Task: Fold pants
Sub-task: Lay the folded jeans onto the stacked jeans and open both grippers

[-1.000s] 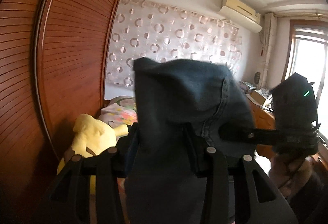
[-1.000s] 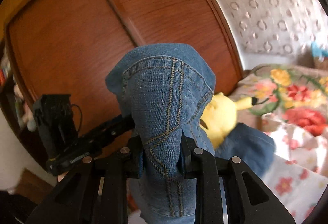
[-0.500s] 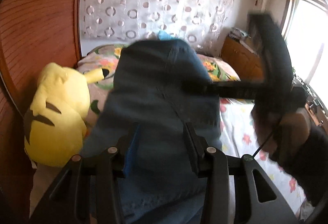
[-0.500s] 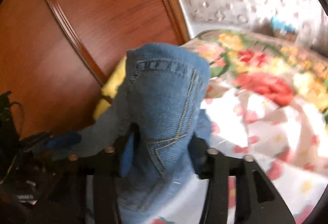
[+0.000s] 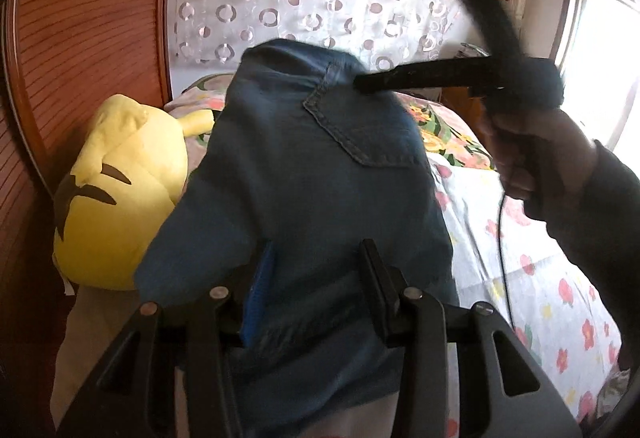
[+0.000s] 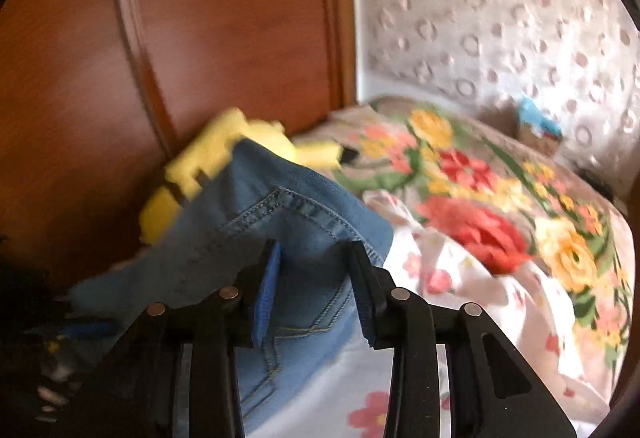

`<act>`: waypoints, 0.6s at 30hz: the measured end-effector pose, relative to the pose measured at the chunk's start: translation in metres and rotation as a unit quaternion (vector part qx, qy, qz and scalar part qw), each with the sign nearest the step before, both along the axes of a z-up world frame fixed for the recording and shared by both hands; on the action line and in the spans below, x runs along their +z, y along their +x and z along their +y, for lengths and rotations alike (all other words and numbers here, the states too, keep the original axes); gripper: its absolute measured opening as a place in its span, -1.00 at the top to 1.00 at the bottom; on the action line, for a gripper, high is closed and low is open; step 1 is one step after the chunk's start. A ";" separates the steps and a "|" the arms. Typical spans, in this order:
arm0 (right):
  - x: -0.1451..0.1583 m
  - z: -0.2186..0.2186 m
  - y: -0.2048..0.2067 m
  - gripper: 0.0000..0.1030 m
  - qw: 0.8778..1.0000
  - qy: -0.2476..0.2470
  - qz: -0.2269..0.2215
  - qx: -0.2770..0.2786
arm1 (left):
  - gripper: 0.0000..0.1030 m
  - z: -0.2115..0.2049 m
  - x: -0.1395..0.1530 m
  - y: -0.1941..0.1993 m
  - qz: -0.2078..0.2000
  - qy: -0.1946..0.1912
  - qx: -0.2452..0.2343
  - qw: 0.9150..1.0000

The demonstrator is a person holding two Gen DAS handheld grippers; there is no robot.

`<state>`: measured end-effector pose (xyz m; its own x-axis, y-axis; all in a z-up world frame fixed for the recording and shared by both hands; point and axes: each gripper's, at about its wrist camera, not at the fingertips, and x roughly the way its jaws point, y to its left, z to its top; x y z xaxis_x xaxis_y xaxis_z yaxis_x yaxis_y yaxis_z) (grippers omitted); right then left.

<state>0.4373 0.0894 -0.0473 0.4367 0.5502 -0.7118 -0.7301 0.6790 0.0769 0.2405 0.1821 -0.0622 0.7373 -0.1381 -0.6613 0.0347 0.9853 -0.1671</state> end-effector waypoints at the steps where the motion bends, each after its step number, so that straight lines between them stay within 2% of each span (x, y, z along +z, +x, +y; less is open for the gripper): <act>1: -0.003 -0.004 0.002 0.33 1.000 0.002 0.008 -0.004 | 0.20 0.000 0.000 0.000 0.000 0.002 0.000 1.000; 5: 0.002 -0.015 -0.007 0.33 1.000 0.010 0.014 -0.025 | 0.20 0.001 0.003 -0.001 0.007 -0.001 0.003 1.000; 7: 0.009 -0.021 -0.016 0.33 0.999 0.010 0.003 -0.034 | 0.20 0.001 0.007 -0.002 0.008 0.004 0.008 1.000; 18: 0.065 -0.098 -0.118 0.30 0.996 0.043 -0.047 -0.057 | 0.20 -0.028 0.050 -0.038 -0.033 0.023 0.002 0.999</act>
